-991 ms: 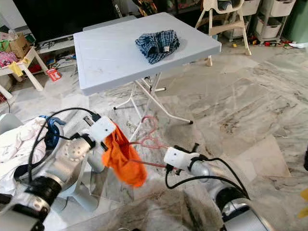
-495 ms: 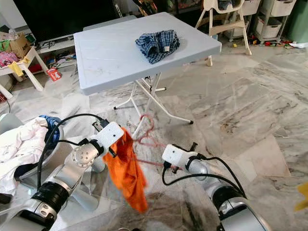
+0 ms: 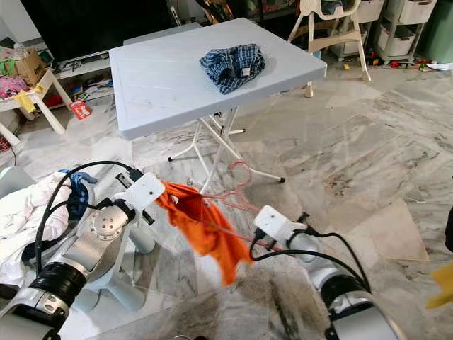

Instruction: Hang hanger

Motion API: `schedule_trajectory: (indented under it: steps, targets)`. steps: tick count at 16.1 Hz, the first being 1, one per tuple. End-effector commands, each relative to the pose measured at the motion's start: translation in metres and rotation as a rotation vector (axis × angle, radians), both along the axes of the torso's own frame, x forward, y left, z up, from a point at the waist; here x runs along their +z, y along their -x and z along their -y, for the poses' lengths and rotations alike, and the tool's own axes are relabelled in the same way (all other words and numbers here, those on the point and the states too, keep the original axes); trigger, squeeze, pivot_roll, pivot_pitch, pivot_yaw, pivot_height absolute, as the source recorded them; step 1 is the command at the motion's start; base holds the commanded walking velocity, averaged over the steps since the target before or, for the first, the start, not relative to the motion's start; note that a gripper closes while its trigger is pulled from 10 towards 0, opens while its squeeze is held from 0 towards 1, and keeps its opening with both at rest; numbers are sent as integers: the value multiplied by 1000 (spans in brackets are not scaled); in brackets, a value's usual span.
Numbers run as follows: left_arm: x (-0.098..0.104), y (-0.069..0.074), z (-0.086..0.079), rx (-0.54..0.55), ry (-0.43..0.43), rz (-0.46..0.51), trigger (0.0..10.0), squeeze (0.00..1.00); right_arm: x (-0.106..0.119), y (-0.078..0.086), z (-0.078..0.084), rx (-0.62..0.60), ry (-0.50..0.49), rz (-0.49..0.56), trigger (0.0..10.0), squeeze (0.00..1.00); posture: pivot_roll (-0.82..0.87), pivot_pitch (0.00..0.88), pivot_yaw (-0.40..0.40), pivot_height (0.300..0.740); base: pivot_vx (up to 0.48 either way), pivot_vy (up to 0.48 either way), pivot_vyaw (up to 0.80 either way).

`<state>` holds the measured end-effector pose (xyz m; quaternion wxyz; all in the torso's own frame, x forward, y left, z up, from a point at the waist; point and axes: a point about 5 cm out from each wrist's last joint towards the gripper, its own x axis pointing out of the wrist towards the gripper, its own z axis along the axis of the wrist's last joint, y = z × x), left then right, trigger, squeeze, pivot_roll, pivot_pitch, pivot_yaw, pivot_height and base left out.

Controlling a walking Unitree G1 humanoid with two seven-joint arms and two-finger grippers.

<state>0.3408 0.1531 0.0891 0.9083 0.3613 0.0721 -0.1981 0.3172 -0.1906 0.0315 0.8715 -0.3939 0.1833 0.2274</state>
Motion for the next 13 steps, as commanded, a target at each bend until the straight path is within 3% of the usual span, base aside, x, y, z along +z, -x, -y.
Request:
schedule_trajectory:
  steps: [1,7,10,13]
  targets:
    - [8,-6,-15,49,-24,25,10000,0,-2,2,9,-47,-17,-22,10000,0,-76,0,158,740,0,0,0]
    - [9,-8,-13,50,-32,33,10000,0,-7,15,56,-221,41,-85,10000,0,-91,0,170,740,0,0,0]
    - [2,-2,2,0,-21,11,10000,0,4,9,77,-417,39,-24,10000,0,-94,0,175,740,0,0,0]
    - [-12,8,17,-44,-31,-32,10000,0,22,-5,79,-499,-26,77,10000,0,-92,0,168,740,0,0,0]
